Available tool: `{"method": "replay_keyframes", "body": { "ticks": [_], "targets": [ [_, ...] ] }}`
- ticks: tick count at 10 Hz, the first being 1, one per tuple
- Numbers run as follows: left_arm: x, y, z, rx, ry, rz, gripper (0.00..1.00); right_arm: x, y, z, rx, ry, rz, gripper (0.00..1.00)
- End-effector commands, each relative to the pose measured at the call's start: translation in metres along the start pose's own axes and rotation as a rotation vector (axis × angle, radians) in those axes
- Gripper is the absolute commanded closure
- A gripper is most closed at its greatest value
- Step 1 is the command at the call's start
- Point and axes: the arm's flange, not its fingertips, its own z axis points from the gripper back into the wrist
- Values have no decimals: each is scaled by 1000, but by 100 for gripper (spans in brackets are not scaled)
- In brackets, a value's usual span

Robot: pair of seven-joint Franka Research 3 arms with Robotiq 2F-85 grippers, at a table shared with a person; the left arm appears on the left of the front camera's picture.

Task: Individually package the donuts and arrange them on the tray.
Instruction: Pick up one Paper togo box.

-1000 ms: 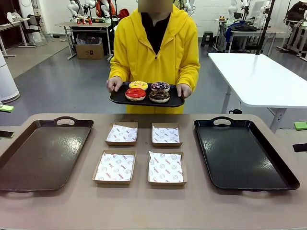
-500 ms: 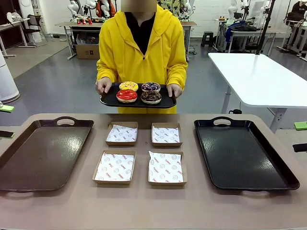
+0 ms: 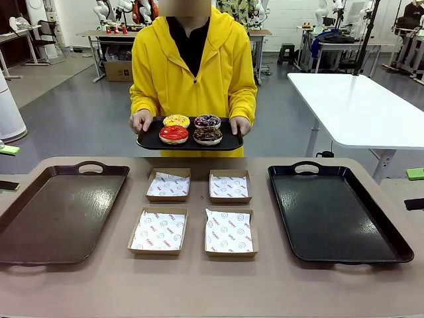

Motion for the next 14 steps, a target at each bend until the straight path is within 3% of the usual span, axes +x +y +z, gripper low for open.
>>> {"method": "replay_keyframes", "body": {
  "ticks": [1,8,10,13,14],
  "targets": [
    [-1,2,0,-4,-10,-2,0,3,-1,0,10,-11,12,0],
    [-1,2,0,-4,-10,-2,0,5,6,-3,-22,-20,-17,0],
    [-1,2,0,-4,-10,-2,0,40,55,-23,-161,-33,19,0],
    [-1,2,0,-4,-10,-2,0,117,128,-78,-311,95,-66,0],
    [-1,2,0,-4,-10,-2,0,138,149,-111,-441,141,-81,0]
  ]
}}
